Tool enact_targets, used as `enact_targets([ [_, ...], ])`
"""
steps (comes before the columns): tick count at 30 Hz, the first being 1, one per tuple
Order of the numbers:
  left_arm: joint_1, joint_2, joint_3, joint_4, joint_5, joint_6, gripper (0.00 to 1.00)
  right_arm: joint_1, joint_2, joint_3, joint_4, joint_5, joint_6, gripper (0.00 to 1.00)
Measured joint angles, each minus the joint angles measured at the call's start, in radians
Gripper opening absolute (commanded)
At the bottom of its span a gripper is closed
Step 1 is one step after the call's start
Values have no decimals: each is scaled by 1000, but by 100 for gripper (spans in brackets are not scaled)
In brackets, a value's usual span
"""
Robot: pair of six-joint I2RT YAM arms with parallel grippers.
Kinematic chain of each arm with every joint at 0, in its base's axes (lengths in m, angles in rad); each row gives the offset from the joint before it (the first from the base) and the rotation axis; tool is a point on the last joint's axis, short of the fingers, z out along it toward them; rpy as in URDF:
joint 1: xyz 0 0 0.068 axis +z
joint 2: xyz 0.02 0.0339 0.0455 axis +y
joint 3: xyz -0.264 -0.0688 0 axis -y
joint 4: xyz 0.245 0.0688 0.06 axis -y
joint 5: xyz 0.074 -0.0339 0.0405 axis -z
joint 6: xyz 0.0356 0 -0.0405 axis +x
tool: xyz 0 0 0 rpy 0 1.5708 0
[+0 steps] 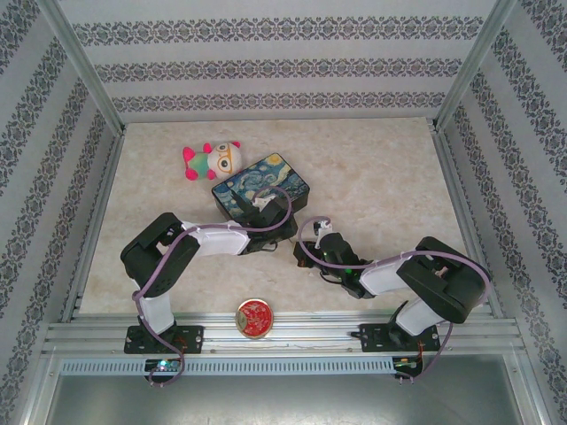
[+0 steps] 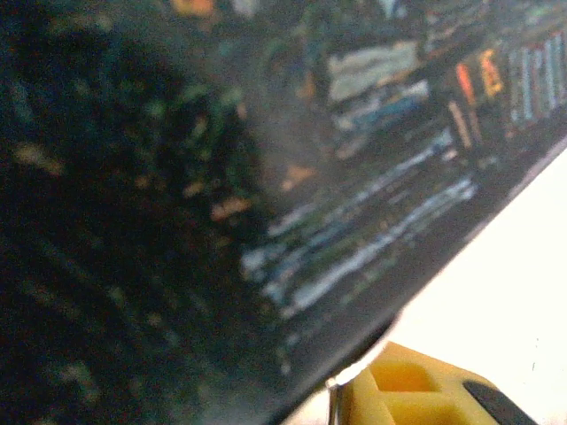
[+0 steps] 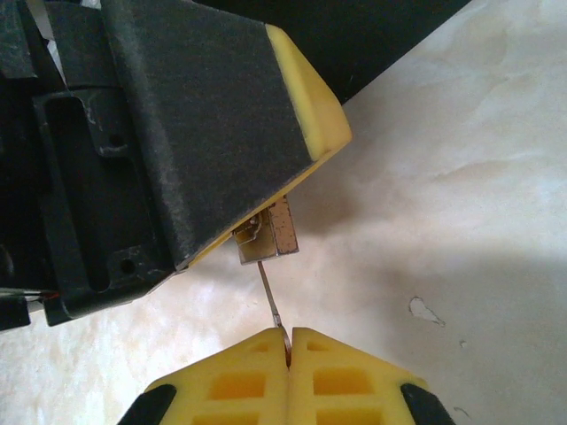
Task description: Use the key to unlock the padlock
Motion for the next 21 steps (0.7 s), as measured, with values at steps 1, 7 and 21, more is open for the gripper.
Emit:
enact_targets([
  [1,0,0,0,0,1,0,14,0,2,0,1,0,0,0],
  [7,1,0,0,2,3,-1,14,0,19,1,21,10,16,0],
  [21,13,10,-1,34,24,-15,14,0,73,3,98,33,45,0],
])
